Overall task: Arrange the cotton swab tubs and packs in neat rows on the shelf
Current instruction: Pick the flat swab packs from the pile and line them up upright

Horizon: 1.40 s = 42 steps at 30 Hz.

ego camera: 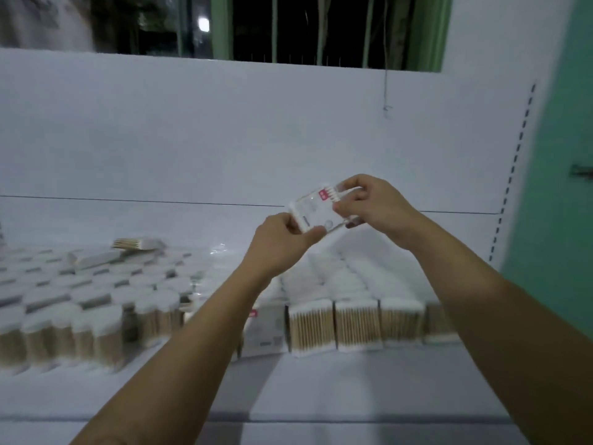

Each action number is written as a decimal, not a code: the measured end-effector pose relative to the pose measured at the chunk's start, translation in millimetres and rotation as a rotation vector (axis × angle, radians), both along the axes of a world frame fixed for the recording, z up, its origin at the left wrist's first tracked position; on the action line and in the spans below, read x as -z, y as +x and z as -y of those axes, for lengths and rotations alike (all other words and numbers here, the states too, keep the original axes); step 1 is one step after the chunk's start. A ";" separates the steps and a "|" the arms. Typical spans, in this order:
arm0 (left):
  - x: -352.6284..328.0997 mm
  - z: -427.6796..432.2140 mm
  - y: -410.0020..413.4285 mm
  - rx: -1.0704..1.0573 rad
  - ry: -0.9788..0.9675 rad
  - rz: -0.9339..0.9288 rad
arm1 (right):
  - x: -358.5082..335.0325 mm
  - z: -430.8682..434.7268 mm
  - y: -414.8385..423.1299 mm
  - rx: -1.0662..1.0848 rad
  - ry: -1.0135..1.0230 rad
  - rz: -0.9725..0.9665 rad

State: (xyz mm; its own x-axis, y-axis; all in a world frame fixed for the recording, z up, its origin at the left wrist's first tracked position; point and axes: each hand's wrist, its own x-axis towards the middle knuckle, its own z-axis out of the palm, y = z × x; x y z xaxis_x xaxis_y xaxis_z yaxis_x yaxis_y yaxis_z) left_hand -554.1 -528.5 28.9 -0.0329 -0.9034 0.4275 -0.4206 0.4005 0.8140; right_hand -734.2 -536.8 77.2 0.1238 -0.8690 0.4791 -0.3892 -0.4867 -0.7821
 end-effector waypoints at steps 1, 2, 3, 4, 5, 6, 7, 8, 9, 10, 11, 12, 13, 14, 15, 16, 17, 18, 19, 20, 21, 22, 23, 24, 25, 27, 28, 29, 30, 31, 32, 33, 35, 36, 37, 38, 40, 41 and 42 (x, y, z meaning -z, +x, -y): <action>3.2 -0.9 -17.8 -0.012 0.011 0.127 | 0.6 -5.3 -18.9 0.054 -0.012 -0.033; 7.4 -2.5 -35.4 -0.043 0.014 0.263 | 1.7 -10.5 -38.5 0.102 -0.024 -0.059; 11.7 -5.8 -52.9 -0.089 0.003 0.394 | 3.3 -15.5 -58.0 0.149 -0.042 -0.079; 16.1 -10.8 -71.0 -0.133 -0.027 0.506 | 5.6 -20.3 -78.3 0.206 -0.070 -0.109; 20.9 -15.3 -88.4 -0.156 -0.071 0.584 | 8.3 -24.8 -98.0 0.276 -0.104 -0.159; 26.5 -20.4 -105.4 -0.157 -0.118 0.638 | 12.2 -29.5 -117.5 0.354 -0.131 -0.231; 32.4 -26.9 -122.0 -0.150 -0.167 0.682 | 17.1 -33.8 -135.9 0.425 -0.145 -0.304; 40.2 -32.7 -138.4 -0.143 -0.217 0.727 | 23.7 -37.8 -154.7 0.485 -0.146 -0.358; 47.5 -38.2 -153.5 -0.140 -0.266 0.763 | 31.2 -41.2 -171.8 0.532 -0.139 -0.386; 54.6 -42.7 -167.8 -0.138 -0.310 0.790 | 38.9 -44.8 -187.1 0.573 -0.127 -0.398; 60.7 -46.4 -180.5 -0.137 -0.349 0.819 | 46.0 -47.4 -200.0 0.607 -0.113 -0.403; 67.5 -49.9 -191.5 -0.133 -0.374 0.856 | 54.7 -49.7 -210.4 0.630 -0.094 -0.412; 74.0 -52.0 -200.4 -0.130 -0.390 0.894 | 63.0 -51.2 -218.2 0.645 -0.073 -0.426; 80.8 -53.5 -209.0 -0.127 -0.397 0.923 | 71.7 -52.5 -225.4 0.651 -0.050 -0.448; 87.1 -54.3 -216.8 -0.130 -0.397 0.945 | 80.0 -53.0 -231.5 0.652 -0.028 -0.469; 92.6 -55.0 -224.0 -0.140 -0.392 0.964 | 88.8 -52.7 -236.5 0.648 -0.007 -0.484; 98.2 -55.0 -230.2 -0.155 -0.388 0.978 | 98.5 -51.2 -239.9 0.641 0.011 -0.492; 102.8 -54.8 -235.4 -0.175 -0.385 0.990 | 108.3 -47.7 -242.6 0.630 0.022 -0.495; 106.7 -54.3 -239.6 -0.197 -0.380 1.009 | 118.2 -44.0 -243.6 0.618 0.030 -0.495; 110.0 -53.6 -242.5 -0.218 -0.375 1.029 | 128.0 -40.3 -243.6 0.605 0.036 -0.487; 112.8 -52.6 -244.5 -0.239 -0.381 1.052 | 136.6 -36.8 -242.6 0.589 0.032 -0.471; 116.0 -51.0 -245.6 -0.259 -0.393 1.072 | 144.3 -33.5 -241.4 0.576 0.019 -0.447; 119.0 -49.3 -246.3 -0.275 -0.406 1.082 | 150.1 -30.6 -240.2 0.574 -0.003 -0.423; 121.5 -47.9 -246.8 -0.281 -0.414 1.076 | 154.2 -28.1 -239.2 0.591 -0.030 -0.407; 123.5 -46.9 -246.9 -0.282 -0.420 1.059 | 157.1 -26.5 -238.3 0.619 -0.055 -0.400; 125.1 -45.0 -246.8 -0.286 -0.430 1.038 | 158.9 -24.1 -236.9 0.658 -0.091 -0.394; 125.5 -44.5 -246.5 -0.289 -0.434 1.040 | 159.9 -23.9 -235.9 0.661 -0.096 -0.392; 126.9 -43.5 -246.5 -0.295 -0.440 1.040 | 161.3 -24.2 -234.6 0.650 -0.094 -0.394; 128.5 -43.7 -246.8 -0.298 -0.441 1.043 | 163.4 -25.1 -233.6 0.628 -0.083 -0.393; 129.7 -45.3 -247.2 -0.293 -0.427 1.048 | 165.9 -26.8 -232.5 0.600 -0.063 -0.381; 131.5 -47.3 -248.0 -0.284 -0.411 1.054 | 169.3 -28.7 -231.7 0.570 -0.034 -0.362; 132.8 -48.7 -249.0 -0.281 -0.408 1.055 | 171.9 -30.1 -231.3 0.540 -0.008 -0.349; 133.9 -50.7 -250.1 -0.274 -0.394 1.061 | 175.8 -31.7 -230.0 0.473 0.049 -0.337; 131.7 -49.7 -248.9 -0.275 -0.392 1.060 | 173.8 -31.5 -227.7 0.435 0.082 -0.333; 132.5 -47.5 -249.1 -0.274 -0.390 1.060 | 173.0 -32.9 -226.9 0.399 0.124 -0.336; 129.6 -46.4 -248.7 -0.275 -0.390 1.051 | 169.6 -34.0 -226.4 0.374 0.156 -0.344; 123.1 -48.3 -248.6 -0.258 -0.399 0.997 | 162.9 -36.7 -229.8 0.387 0.186 -0.377; 120.2 -50.2 -247.9 -0.238 -0.409 0.973 | 158.6 -38.5 -232.4 0.415 0.181 -0.389; 118.3 -50.1 -245.8 -0.222 -0.415 0.952 | 151.5 -40.3 -234.5 0.444 0.162 -0.396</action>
